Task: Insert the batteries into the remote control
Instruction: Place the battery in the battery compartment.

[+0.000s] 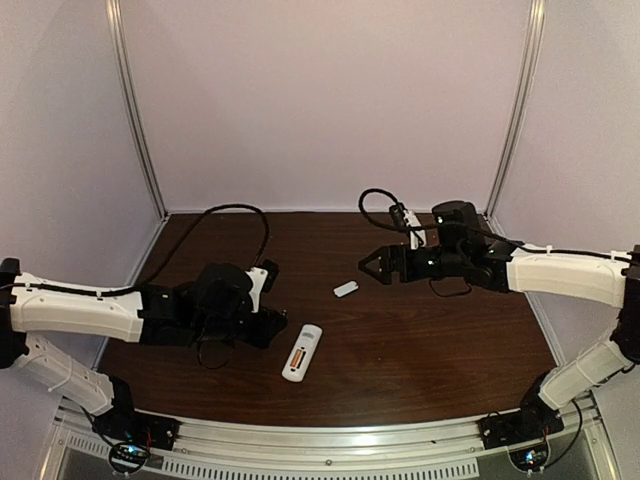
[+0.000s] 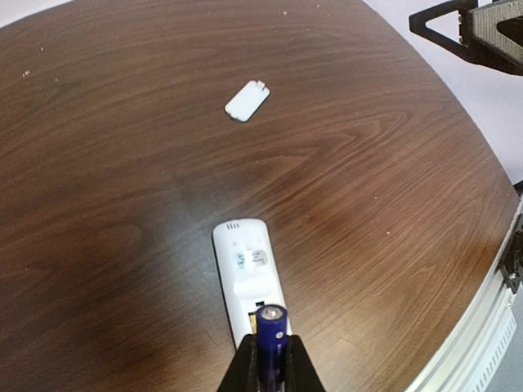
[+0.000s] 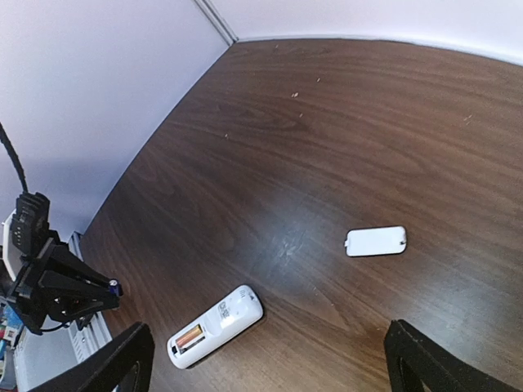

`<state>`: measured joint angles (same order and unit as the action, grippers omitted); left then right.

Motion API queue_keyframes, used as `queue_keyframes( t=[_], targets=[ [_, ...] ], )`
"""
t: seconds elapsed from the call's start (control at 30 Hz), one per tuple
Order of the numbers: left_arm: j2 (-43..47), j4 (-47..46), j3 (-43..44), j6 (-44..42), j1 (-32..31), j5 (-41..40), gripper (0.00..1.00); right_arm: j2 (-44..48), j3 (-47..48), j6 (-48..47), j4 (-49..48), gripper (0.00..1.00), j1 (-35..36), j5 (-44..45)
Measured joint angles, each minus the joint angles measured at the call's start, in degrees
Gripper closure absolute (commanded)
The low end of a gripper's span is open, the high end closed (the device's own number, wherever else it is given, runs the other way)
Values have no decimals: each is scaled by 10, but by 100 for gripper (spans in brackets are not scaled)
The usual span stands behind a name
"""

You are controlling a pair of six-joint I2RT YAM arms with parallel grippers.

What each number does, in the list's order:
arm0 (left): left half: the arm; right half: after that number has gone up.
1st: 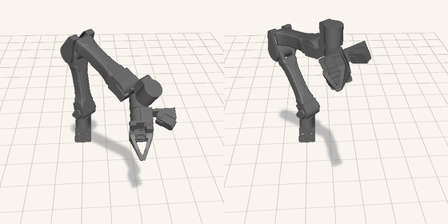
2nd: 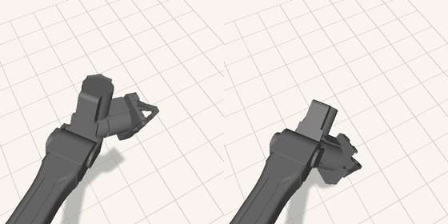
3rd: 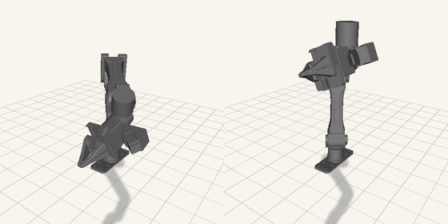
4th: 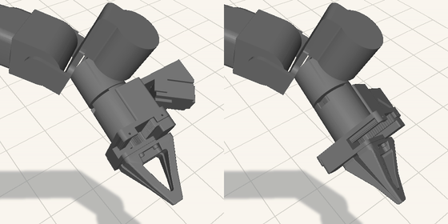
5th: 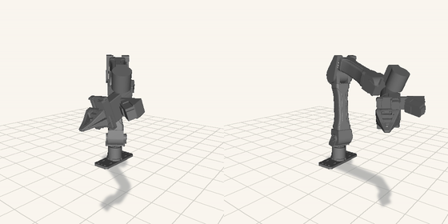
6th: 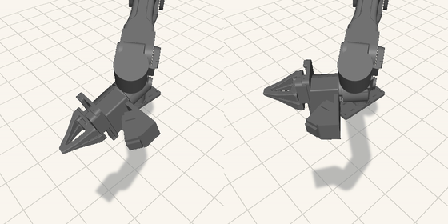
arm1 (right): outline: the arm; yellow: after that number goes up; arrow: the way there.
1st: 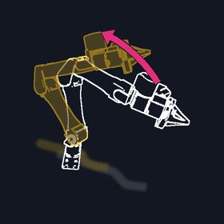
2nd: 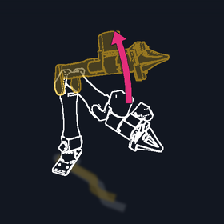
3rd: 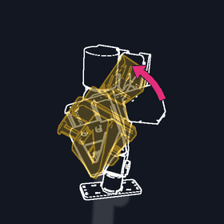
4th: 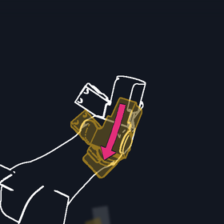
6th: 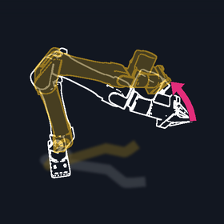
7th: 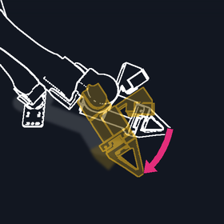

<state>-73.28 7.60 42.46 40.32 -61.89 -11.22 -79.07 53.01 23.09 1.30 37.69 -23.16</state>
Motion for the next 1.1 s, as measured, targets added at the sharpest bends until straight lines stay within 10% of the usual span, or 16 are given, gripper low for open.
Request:
queue_keyframes(
  t=[1.1],
  targets=[
    [-192, -48, 31, 72, -42, 14, 100, -107, -55, 57, -86, 4, 26, -130]
  ],
)
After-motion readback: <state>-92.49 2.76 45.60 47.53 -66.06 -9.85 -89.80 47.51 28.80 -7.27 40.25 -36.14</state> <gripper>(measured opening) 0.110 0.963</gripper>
